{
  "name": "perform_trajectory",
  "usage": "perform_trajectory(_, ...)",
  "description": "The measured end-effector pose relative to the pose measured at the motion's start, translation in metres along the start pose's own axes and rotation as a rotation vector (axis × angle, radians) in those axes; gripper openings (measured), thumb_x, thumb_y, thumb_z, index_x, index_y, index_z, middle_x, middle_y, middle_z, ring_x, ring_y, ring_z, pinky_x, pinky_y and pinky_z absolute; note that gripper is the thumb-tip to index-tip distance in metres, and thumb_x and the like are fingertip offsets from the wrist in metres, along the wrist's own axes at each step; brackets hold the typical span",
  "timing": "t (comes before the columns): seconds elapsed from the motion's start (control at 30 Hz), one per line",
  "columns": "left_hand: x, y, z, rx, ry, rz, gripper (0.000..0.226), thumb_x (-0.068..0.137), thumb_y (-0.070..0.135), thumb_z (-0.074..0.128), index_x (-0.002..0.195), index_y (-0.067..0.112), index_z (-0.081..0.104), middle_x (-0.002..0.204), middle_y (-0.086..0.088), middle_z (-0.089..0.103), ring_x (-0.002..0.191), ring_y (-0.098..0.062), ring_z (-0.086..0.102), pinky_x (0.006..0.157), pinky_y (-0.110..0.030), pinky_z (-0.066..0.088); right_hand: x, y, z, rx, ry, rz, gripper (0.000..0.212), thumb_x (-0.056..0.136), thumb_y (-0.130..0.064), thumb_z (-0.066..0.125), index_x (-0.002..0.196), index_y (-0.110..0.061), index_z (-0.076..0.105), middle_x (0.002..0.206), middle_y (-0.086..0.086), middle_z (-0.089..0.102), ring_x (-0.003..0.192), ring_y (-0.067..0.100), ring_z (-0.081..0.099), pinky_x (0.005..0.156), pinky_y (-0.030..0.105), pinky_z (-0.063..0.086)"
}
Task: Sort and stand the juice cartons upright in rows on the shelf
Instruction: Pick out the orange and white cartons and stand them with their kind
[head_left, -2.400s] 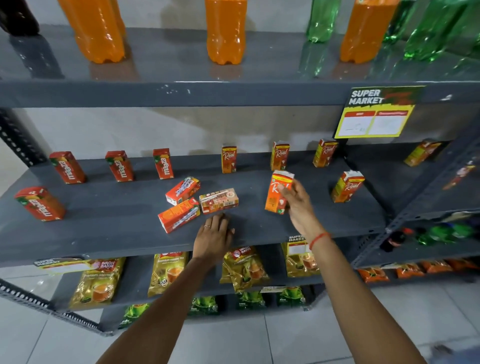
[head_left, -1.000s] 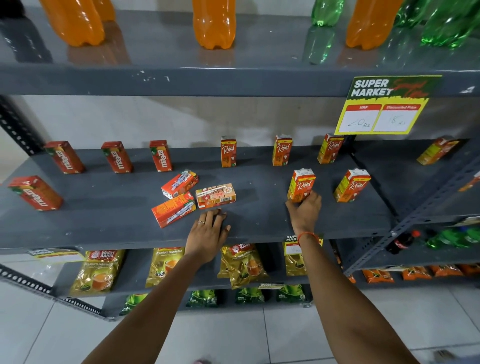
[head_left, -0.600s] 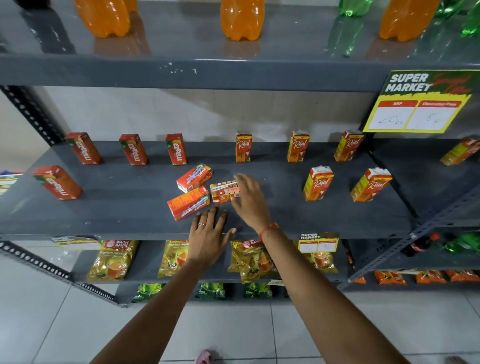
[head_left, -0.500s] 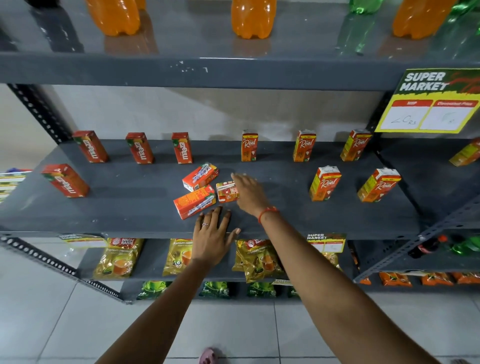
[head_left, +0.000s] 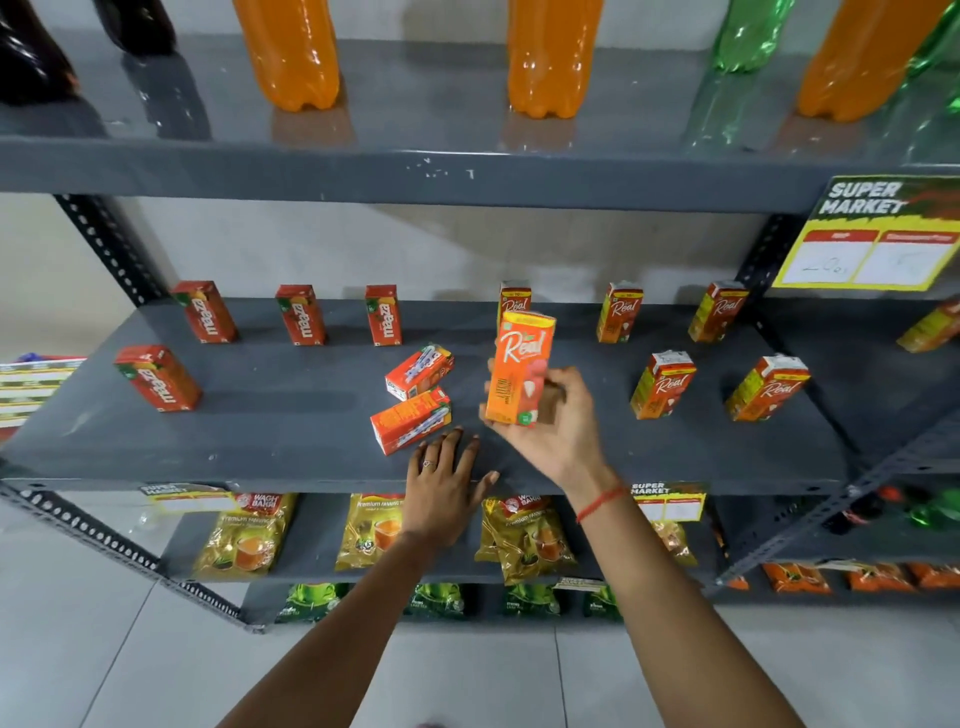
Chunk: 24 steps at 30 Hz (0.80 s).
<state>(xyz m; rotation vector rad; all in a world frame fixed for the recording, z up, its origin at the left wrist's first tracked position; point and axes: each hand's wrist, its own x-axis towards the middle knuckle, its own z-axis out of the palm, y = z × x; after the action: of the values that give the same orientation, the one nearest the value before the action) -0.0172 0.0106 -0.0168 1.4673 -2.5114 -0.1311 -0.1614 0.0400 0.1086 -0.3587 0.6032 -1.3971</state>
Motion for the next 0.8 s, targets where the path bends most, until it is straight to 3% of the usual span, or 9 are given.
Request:
perform_trajectory(0.13, 0.0, 0.0, 0.001, 0.002, -0.004, -0.006, 0.067, 0.094, 0.058, 0.012, 0.127, 0.013, 0.049, 0.129, -0.014, 0.054, 0.117, -0.033, 0.049, 0.097, -0.048, 0.039, -0.03, 0.0, 0.035, 0.104, -0.231, -0.082, 0.05, 0.079, -0.046, 0.046, 0.116, -0.012, 0.055, 0.095, 0.005, 0.068, 0.082, 0.017, 0.064, 0.067, 0.03, 0.055)
perform_trajectory(0.3, 0.0, 0.0, 0.002, 0.008, -0.006, -0.009, 0.067, 0.094, 0.057, 0.011, 0.129, 0.014, 0.049, 0.13, -0.013, 0.054, 0.119, -0.033, 0.049, 0.099, -0.048, 0.038, -0.045, 0.0, 0.054, 0.085, -0.237, -0.157, 0.06, 0.065, -0.049, 0.066, 0.112, -0.014, 0.059, 0.093, 0.005, 0.071, 0.079, 0.017, 0.067, 0.062, 0.029, 0.056)
perform_trajectory(0.43, -0.001, 0.0, 0.003, 0.018, 0.002, -0.011, 0.064, 0.094, 0.057, 0.014, 0.128, 0.015, 0.049, 0.129, -0.013, 0.055, 0.118, -0.033, 0.049, 0.099, -0.048, 0.039, -0.046, -0.003, 0.055, 0.045, -0.163, -0.159, 0.068, 0.064, -0.052, 0.066, 0.12, -0.014, 0.052, 0.096, 0.005, 0.071, 0.081, 0.017, 0.067, 0.062, 0.03, 0.056)
perform_trajectory(0.63, 0.0, -0.001, 0.005, 0.025, 0.002, -0.015, 0.066, 0.094, 0.057, 0.013, 0.129, 0.016, 0.05, 0.128, -0.012, 0.056, 0.118, -0.033, 0.05, 0.098, -0.048, 0.039, -0.046, -0.009, 0.053, -0.096, -0.014, -0.14, 0.056, 0.086, -0.052, 0.038, 0.127, -0.014, 0.049, 0.102, 0.006, 0.065, 0.086, 0.018, 0.062, 0.061, 0.03, 0.055)
perform_trajectory(0.8, 0.001, -0.002, 0.005, -0.01, -0.003, -0.014, 0.068, 0.094, 0.058, 0.011, 0.127, 0.015, 0.052, 0.129, -0.013, 0.055, 0.117, -0.033, 0.05, 0.098, -0.047, 0.039, -0.029, -0.008, 0.033, -0.367, 0.159, -0.203, 0.027, 0.081, -0.035, 0.057, 0.107, -0.027, 0.054, 0.112, 0.001, 0.061, 0.107, 0.02, 0.056, 0.078, 0.034, 0.049)
